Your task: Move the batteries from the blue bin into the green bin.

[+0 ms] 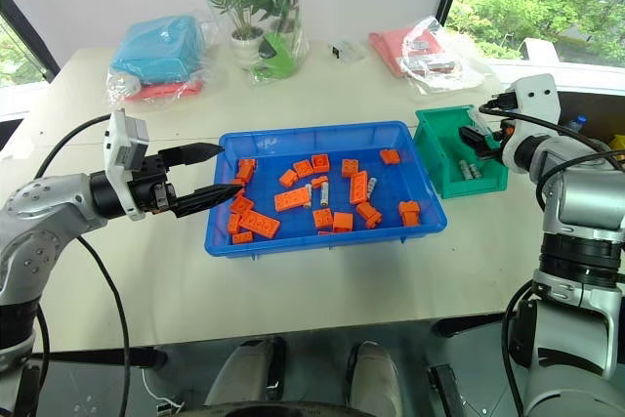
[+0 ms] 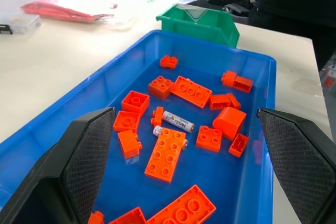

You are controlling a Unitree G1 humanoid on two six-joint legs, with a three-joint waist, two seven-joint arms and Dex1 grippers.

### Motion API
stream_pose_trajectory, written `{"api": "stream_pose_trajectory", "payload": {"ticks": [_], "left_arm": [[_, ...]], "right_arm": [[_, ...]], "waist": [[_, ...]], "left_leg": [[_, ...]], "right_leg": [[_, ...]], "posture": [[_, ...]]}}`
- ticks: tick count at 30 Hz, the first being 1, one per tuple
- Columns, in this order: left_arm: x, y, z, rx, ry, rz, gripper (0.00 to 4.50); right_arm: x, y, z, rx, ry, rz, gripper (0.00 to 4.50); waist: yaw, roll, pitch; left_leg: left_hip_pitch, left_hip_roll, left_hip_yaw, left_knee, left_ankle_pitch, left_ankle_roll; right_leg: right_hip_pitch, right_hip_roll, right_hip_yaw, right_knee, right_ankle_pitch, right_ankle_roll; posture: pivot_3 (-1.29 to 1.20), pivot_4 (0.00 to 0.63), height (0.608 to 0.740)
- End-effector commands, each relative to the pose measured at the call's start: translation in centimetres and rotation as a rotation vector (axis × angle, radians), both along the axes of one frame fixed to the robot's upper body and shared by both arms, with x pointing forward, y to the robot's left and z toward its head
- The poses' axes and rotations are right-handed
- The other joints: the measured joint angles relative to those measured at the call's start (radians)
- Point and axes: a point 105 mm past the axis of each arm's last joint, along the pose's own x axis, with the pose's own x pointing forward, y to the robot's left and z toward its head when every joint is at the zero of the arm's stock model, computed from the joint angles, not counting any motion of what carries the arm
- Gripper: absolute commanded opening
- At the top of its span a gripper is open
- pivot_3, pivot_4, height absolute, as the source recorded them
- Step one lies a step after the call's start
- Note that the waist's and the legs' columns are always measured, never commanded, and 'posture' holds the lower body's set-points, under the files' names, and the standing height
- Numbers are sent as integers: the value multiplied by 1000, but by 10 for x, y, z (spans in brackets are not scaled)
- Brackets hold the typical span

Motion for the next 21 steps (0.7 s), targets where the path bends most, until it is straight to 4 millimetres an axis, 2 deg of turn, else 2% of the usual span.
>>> {"api": "stream_pose_trajectory", "payload": {"ticks": [1, 2, 5, 6, 9, 14, 18, 21], "left_arm": [[-8, 1, 8, 15, -41, -2, 4500], [-9, 1, 8, 17, -38, -2, 4500], [-12, 2, 4, 33, -29, 1, 4500], [-12, 2, 4, 35, -28, 1, 4500], [-12, 2, 4, 42, -30, 3, 4500], [-14, 3, 6, 48, -33, 12, 4500], [-15, 5, 8, 56, -36, 21, 4500], [-15, 7, 12, 59, -44, 30, 4500]], "right_arm": [[-5, 39, 29, -15, -73, 199, 4238], [-7, 53, 30, -10, -69, 263, 4238], [-16, 114, 17, 31, 6, 517, 4238], [-19, 125, 14, 42, 24, 560, 4238], [-32, 174, -14, 70, 128, 724, 4238], [-39, 215, -44, 94, 222, 828, 4238], [-36, 234, -67, 83, 281, 848, 4238], [-34, 240, -78, 49, 299, 858, 4238]], "waist": [[-2, 0, 0], [-4, 0, 0], [-7, 0, 0], [-8, -1, 0], [-3, -1, -1], [4, -3, -1], [1, -4, -2], [0, -4, -2]], "left_leg": [[0, 0, 0, 0, 0, 0], [0, 0, 0, 0, 0, 0], [1, 2, 0, -1, 0, 0], [1, 3, 0, -1, 0, 0], [1, 4, 0, -1, 0, 0], [-3, 3, 1, 1, -1, -1], [-3, 3, 2, 1, -1, -1], [-2, 3, 2, 0, 0, 0]], "right_leg": [[0, 0, 0, 0, 0, 0], [-1, 0, 0, 0, 0, 0], [-1, 1, 0, 1, 1, -1], [-1, 2, 0, 1, 0, -1], [-3, 2, -1, 0, 0, 0], [-8, 0, -1, -1, 1, -2], [-8, 0, -1, -1, 1, -2], [-8, 1, -2, 0, 2, -2]], "posture": [[0, 150, 668], [0, 150, 668], [0, 150, 668], [0, 150, 668], [0, 150, 668], [0, 150, 668], [0, 150, 668], [0, 150, 668]]}}
